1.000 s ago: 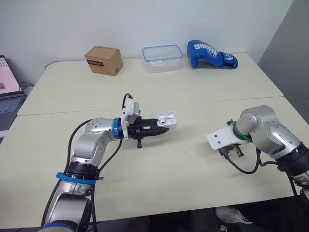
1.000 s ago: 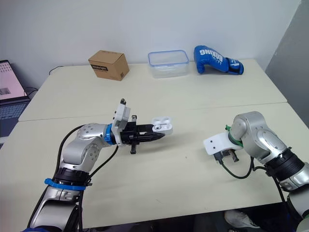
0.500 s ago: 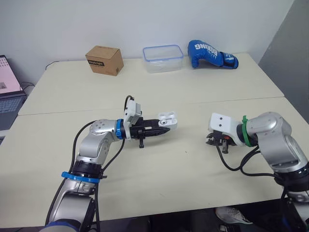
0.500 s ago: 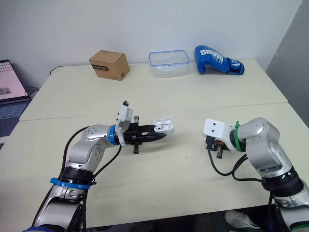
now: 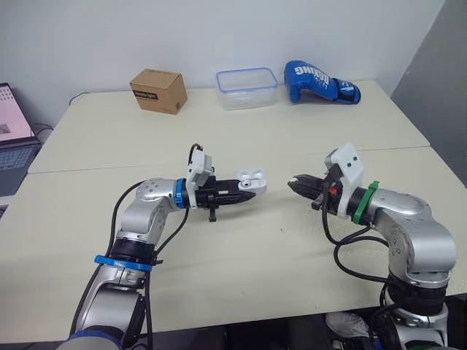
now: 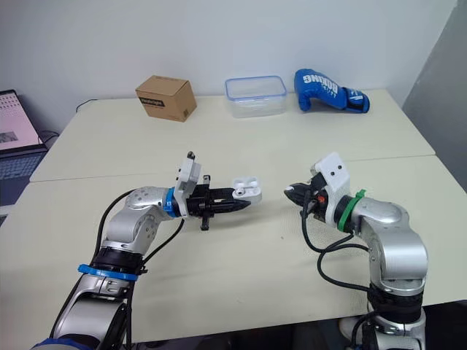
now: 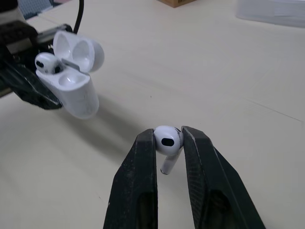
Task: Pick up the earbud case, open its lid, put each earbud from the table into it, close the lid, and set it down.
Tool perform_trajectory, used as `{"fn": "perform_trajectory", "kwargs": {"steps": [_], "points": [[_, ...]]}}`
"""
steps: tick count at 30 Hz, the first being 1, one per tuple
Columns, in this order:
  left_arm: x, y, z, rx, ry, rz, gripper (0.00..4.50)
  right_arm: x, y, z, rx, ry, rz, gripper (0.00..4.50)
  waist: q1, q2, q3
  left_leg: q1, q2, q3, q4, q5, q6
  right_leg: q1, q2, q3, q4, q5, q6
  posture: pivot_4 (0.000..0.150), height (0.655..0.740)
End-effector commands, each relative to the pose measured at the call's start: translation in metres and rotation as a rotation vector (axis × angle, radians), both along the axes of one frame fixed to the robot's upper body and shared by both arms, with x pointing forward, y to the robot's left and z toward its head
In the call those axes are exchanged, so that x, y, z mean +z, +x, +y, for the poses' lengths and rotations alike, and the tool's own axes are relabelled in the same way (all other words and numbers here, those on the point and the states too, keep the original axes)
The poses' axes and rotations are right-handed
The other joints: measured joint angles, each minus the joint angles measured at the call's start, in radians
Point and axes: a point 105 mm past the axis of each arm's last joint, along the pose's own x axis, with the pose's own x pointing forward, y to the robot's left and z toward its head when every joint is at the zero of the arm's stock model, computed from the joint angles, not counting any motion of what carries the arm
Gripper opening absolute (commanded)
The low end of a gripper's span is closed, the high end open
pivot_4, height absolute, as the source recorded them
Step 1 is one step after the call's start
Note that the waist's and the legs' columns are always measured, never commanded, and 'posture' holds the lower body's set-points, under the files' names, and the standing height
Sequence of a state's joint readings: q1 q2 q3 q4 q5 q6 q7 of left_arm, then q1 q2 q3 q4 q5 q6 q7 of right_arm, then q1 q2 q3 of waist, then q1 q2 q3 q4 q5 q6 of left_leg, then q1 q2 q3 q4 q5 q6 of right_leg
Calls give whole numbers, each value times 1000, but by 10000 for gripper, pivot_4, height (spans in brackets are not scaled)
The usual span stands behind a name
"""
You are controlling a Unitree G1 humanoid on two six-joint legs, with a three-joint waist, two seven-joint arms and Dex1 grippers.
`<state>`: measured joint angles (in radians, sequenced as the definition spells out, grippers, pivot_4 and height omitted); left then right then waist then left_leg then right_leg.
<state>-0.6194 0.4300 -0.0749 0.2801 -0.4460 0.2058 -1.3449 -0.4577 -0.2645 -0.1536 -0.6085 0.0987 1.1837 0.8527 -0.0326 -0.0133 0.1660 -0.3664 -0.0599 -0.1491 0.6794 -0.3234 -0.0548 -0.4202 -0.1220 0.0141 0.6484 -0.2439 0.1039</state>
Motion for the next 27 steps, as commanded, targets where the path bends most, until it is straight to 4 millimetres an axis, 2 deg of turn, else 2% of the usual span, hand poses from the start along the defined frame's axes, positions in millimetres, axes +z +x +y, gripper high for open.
{"fn": "perform_trajectory", "kwargs": {"steps": [1, 11, 19, 27], "points": [[13, 0, -1, -19, -3, -60, 7919, 27, -3, 7, -1, 77, -124, 4135, 0, 0, 0, 0, 0, 0, 0, 0, 0, 0, 0, 0, 0, 0, 0, 1500, 7307], [14, 5, 1, -7, -2, -45, 7919, 56, -13, 39, 45, 169, -257, 4135, -2, 0, 0, 0, 0, 0, 0, 0, 0, 0, 0, 0, 0, 0, 0, 1500, 7307], [16, 8, -2, -20, 2, -37, 7919, 50, -20, 54, 101, 100, -274, 4135, -3, 0, 0, 0, 0, 0, 0, 0, 0, 0, 0, 0, 0, 0, 0, 1500, 7307], [18, 7, -3, -30, -1, -35, 7919, 39, -21, 57, 107, 73, -247, 4135, -3, 0, 0, 0, 0, 0, 0, 0, 0, 0, 0, 0, 0, 0, 0, 1500, 7307]]}}
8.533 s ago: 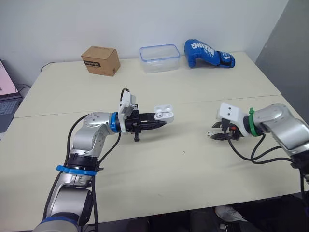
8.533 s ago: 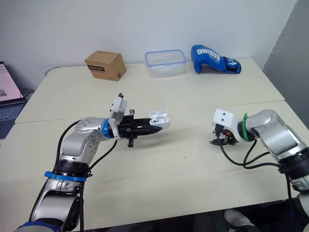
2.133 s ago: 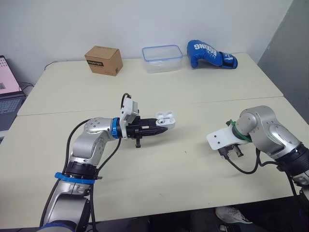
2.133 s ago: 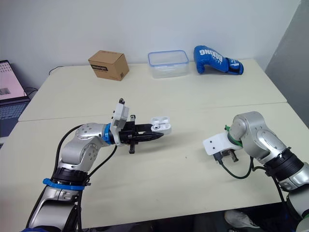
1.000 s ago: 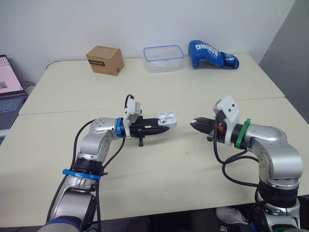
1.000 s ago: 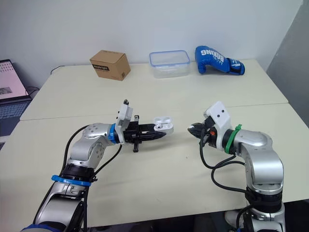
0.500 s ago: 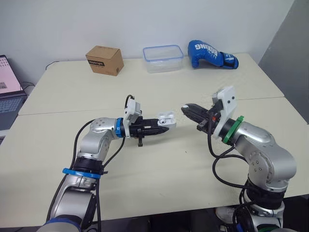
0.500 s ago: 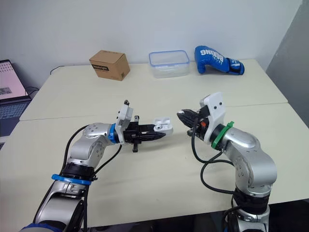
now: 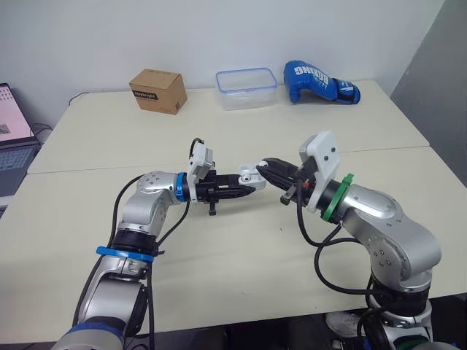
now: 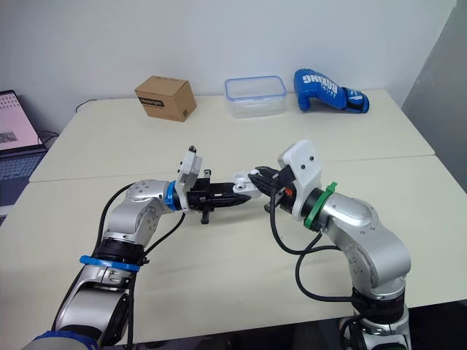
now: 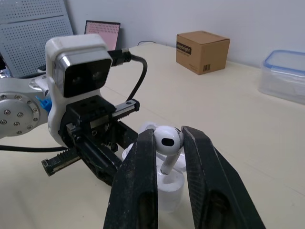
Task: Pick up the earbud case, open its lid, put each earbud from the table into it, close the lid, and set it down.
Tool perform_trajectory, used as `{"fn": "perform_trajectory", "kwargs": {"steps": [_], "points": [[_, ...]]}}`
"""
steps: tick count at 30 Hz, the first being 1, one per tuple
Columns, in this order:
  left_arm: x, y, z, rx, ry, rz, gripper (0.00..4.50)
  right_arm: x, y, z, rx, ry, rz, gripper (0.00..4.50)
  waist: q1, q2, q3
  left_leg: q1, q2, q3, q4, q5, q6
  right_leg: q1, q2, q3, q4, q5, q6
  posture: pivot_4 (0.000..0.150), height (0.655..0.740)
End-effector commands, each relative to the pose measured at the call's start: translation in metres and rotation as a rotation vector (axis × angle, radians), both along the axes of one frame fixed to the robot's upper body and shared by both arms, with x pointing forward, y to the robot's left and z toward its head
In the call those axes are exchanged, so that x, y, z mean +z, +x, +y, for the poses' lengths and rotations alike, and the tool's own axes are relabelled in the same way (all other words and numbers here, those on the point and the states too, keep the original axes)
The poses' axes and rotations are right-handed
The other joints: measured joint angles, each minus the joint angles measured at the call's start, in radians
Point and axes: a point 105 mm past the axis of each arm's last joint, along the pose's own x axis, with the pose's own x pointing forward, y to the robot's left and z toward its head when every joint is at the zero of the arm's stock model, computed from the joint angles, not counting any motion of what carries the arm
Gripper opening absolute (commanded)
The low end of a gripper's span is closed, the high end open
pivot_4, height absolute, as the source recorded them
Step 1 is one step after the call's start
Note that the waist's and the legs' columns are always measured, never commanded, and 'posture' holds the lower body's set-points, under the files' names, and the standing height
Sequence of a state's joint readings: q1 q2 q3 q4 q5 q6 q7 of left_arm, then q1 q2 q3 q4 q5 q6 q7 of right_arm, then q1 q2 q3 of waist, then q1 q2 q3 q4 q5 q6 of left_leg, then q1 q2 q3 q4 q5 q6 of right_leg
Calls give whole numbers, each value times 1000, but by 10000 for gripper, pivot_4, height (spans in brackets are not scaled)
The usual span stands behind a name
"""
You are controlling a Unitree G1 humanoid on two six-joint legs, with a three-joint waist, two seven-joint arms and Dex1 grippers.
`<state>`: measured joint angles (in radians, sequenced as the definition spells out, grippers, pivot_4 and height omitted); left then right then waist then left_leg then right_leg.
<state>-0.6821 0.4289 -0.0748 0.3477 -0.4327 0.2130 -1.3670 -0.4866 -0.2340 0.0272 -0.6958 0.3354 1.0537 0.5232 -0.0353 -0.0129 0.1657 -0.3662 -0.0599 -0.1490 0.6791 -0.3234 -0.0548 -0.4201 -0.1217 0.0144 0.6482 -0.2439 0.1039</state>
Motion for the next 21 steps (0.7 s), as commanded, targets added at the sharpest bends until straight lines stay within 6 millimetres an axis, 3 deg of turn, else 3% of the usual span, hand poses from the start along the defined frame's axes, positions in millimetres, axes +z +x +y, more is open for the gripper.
{"fn": "perform_trajectory", "kwargs": {"steps": [1, 21], "points": [[13, -2, -3, -25, -14, -43, 7919, 8, -5, 1, 12, 12, -48, 4135, 0, 0, 0, 0, 0, 0, 0, 0, 0, 0, 0, 0, 0, 0, 0, 1500, 7307], [20, -8, -5, -41, -21, -54, 7919, 3, 4, 3, -13, -43, -58, 4135, 0, 0, 0, 0, 0, 0, 0, 0, 0, 0, 0, 0, 0, 0, 0, 1500, 7307]]}}
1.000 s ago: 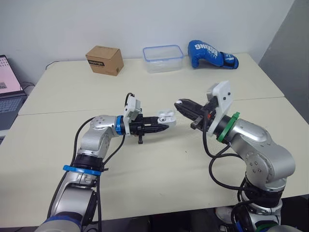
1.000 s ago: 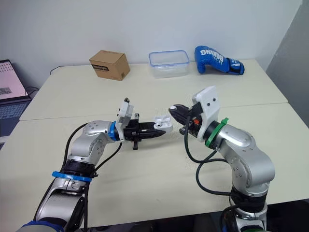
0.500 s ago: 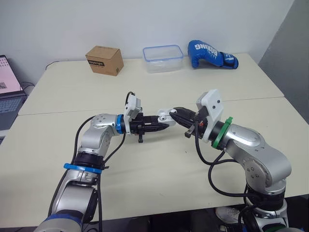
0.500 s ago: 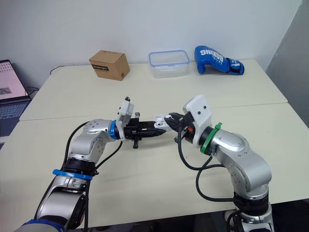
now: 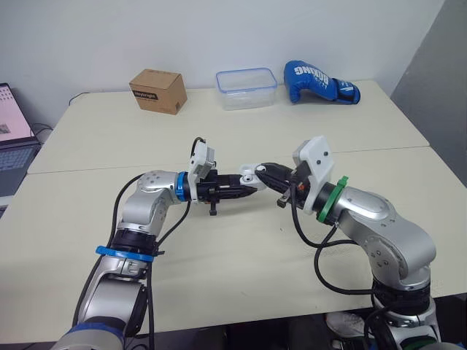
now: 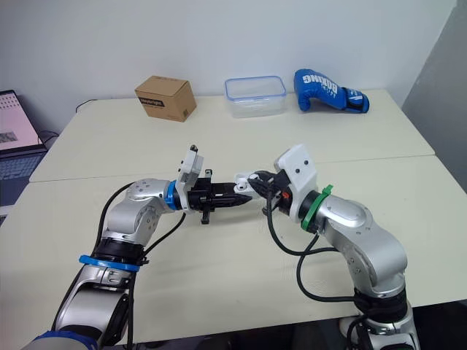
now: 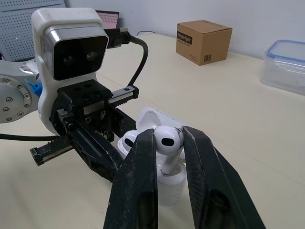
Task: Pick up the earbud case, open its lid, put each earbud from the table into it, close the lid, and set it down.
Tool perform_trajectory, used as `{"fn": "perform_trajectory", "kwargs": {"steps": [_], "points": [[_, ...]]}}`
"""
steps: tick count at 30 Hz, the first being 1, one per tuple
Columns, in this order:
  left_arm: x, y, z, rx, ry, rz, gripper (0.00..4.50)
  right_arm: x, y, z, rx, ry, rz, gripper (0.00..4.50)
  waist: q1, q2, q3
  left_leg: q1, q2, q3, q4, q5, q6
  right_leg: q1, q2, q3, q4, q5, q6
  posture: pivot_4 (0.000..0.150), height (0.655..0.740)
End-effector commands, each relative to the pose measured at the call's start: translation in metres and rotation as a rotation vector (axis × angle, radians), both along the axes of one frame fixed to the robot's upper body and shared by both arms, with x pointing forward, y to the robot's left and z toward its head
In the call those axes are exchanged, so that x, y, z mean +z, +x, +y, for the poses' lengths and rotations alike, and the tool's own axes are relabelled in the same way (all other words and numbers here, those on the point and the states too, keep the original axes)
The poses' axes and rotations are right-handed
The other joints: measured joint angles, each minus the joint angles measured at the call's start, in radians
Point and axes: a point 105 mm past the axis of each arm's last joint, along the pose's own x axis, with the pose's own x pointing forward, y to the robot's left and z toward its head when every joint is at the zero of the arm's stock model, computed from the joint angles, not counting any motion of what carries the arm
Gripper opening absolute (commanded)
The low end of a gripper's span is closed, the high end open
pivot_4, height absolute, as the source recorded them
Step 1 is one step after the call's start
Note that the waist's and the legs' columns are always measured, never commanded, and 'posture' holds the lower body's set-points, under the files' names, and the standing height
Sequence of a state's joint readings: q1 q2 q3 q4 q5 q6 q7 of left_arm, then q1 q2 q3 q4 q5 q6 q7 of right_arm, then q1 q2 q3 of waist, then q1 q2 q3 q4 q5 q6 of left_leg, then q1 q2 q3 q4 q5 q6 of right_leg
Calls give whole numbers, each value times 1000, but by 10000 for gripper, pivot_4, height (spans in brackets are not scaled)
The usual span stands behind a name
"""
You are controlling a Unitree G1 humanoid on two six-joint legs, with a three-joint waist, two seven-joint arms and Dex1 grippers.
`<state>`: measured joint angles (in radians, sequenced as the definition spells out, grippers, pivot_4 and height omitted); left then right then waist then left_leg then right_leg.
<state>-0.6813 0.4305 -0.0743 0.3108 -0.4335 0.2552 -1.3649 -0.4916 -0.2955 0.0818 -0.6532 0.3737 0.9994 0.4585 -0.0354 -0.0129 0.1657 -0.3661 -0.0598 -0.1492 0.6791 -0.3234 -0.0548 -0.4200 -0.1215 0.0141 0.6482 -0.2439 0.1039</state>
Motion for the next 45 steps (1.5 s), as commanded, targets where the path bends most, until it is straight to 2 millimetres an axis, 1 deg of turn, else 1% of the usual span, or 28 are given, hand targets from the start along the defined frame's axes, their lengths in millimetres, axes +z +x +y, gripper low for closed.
{"fn": "perform_trajectory", "kwargs": {"steps": [1, 10, 19, 21, 22, 27, 29, 33, 36, 38, 40, 41, 43, 44, 45], "points": [[17, -5, -2, -29, -28, -62, 7919, 8, 0, 1, -2, -12, -56, 4135, 0, 0, 0, 0, 0, 0, 0, 0, 0, 0, 0, 0, 0, 0, 0, 1500, 7307], [19, -5, -2, -25, -35, -67, 7919, 1, 2, -1, -10, -114, -80, 4135, 0, 0, 0, 0, 0, 0, 0, 0, 0, 0, 0, 0, 0, 0, 0, 1500, 7307], [22, -4, -4, -25, -46, -72, 7919, -8, 0, 0, 13, -246, -102, 4135, 0, 0, 0, 0, 0, 0, 0, 0, 0, 0, 0, 0, 0, 0, 0, 1500, 7307], [22, -5, -4, -26, -47, -74, 7919, -10, -1, 0, 21, -254, -86, 11451, 1, 0, 0, 0, 0, 0, 0, 0, 0, 0, 0, 0, 0, 0, 0, 1500, 7307], [22, -5, -4, -26, -47, -74, 7919, -9, -1, 0, 19, -255, -87, 13793, 1, 0, 0, 0, 0, 0, 0, 0, 0, 0, 0, 0, 0, 0, 0, 1500, 7307], [20, -6, -3, -25, -39, -72, 7919, -2, 0, 0, 16, -224, -108, 30339, 1, 0, 0, 0, 0, 0, 0, 0, 0, 0, 0, 0, -1, 0, 0, 1500, 7307], [19, -6, -2, -25, -33, -69, 7919, 5, -3, 0, 46, -190, -117, 30339, 1, 0, 0, 0, 0, 0, 0, 0, 0, 0, 0, 0, -1, 0, 0, 1500, 7307], [16, -7, -1, -25, -23, -66, 7919, 21, -17, -4, 155, -111, -115, 30339, 2, 0, 0, 0, 0, 0, 0, 0, 0, 0, 0, 0, -1, 0, 0, 1500, 7307], [15, -8, 0, -27, -18, -66, 7919, 32, -31, -14, 280, -80, -65, 30339, 3, 0, 0, 0, 0, 0, 0, 0, 0, 1, 0, 0, -1, 0, 0, 1500, 7307], [15, -8, 0, -29, -17, -67, 7919, 38, -35, -20, 320, -66, -45, 30339, 3, 0, 0, 0, 0, 0, 0, 0, 0, 1, 0, 0, -1, 0, 0, 1500, 7307], [15, -9, 0, -31, -18, -69, 7919, 46, -33, -26, 330, -57, -33, 26633, 3, 0, 0, 0, 0, 0, 0, 0, 0, 1, 0, 0, -1, 0, 0, 1500, 7307], [16, -10, 0, -35, -18, -71, 7919, 51, -27, -29, 317, -54, -38, 24759, 3, 0, 0, 0, 0, 0, 0, 0, 0, 1, 0, -1, -1, 0, 0, 1500, 7307], [16, -12, 0, -41, -19, -74, 7919, 57, -15, -33, 288, -61, -48, 17433, 3, 0, 0, 0, 0, 0, 0, 0, 0, 1, 0, 0, -1, 0, 0, 1500, 7307], [17, -13, 0, -43, -19, -75, 7919, 59, -10, -34, 276, -69, -50, 14300, 2, 0, 0, 0, 0, 0, 0, 0, 0, 1, 0, 0, -1, 0, 0, 1500, 7307], [17, -14, 0, -44, -19, -77, 7919, 58, -5, -34, 268, -87, -52, 10057, 2, 0, 0, 0, 0, 1, 0, 0, 0, 1, 0, 0, -1, 0, 0, 1500, 7307]]}}
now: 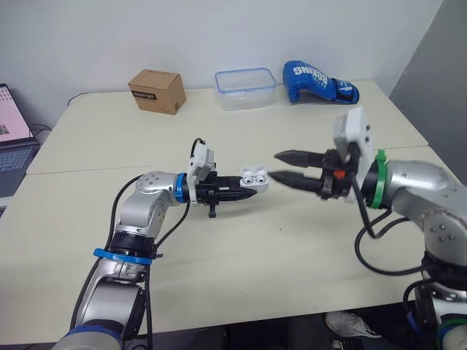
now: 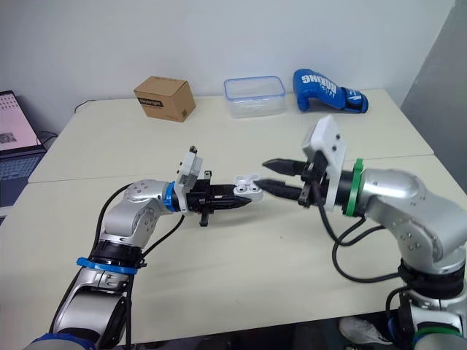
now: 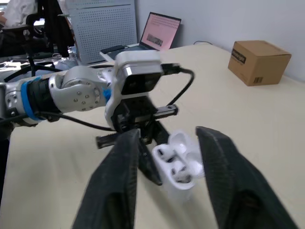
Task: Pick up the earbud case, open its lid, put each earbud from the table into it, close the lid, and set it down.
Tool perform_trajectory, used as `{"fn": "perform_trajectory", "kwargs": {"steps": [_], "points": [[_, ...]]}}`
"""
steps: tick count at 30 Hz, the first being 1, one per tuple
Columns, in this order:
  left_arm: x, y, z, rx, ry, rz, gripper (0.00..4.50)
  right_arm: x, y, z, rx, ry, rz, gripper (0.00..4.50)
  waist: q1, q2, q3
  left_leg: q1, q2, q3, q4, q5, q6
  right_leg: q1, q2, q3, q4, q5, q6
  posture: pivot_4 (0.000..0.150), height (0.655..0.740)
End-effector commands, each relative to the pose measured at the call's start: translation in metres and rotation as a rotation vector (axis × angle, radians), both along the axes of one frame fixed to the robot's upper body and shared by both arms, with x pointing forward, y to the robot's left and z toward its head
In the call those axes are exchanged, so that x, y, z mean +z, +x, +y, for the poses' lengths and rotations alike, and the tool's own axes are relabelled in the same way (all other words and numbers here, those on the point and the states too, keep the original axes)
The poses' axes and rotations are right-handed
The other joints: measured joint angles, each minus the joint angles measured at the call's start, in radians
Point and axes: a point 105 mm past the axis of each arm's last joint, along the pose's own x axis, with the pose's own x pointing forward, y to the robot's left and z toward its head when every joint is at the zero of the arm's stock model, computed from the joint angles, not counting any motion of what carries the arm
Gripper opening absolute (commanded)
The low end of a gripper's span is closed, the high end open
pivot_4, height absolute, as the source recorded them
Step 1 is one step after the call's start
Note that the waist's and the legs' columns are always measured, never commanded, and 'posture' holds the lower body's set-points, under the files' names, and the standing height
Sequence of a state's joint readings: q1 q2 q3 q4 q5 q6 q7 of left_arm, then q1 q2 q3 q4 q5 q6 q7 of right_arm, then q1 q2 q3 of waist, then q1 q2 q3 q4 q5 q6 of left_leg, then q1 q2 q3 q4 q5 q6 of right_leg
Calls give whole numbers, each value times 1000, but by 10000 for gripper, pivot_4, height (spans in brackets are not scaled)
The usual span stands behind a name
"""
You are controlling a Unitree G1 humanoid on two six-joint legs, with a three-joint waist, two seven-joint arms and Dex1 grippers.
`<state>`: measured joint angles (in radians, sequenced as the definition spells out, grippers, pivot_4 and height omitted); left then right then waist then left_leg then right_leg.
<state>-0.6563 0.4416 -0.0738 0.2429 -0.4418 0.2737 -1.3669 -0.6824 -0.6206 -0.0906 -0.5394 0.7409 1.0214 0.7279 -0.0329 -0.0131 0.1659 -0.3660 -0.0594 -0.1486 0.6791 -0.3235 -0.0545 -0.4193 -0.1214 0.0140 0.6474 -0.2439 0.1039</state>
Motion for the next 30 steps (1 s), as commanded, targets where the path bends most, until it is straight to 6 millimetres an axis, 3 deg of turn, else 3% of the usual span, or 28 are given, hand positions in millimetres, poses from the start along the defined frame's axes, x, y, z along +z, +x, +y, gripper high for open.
{"fn": "perform_trajectory", "kwargs": {"steps": [1, 3, 13, 19, 30], "points": [[14, -7, 1, -26, -25, -59, 7919, 4, 18, -3, -30, -45, -46, 6207, 0, 0, 0, 0, 0, 0, 0, 0, 0, 0, 0, 0, 0, 0, 0, 1500, 7307], [16, -8, 1, -27, -25, -62, 7919, -1, 32, -3, -44, -85, -56, 295, -2, 0, 0, 0, 0, 1, 0, 0, 0, 0, 0, 0, 0, 0, 0, 1500, 7307], [18, -12, 5, -7, -29, -46, 7919, -30, 66, 24, 65, -269, -127, 295, -12, 0, 0, 0, 0, 1, 0, 0, 0, -1, 0, 0, -1, 0, 0, 1500, 7307], [16, -12, 6, 10, -27, -30, 7919, -35, 60, 42, 162, -273, -140, 295, -13, 0, 0, -1, 0, 0, 0, 0, 0, -1, 0, 0, -1, 0, 0, 1500, 7307], [11, -8, 10, 42, -18, -11, 7919, -26, 43, 46, 220, -238, -203, 295, -12, 0, 0, -1, 0, -1, 0, 0, 0, -1, 0, 0, -1, 0, 0, 1500, 7307]]}}
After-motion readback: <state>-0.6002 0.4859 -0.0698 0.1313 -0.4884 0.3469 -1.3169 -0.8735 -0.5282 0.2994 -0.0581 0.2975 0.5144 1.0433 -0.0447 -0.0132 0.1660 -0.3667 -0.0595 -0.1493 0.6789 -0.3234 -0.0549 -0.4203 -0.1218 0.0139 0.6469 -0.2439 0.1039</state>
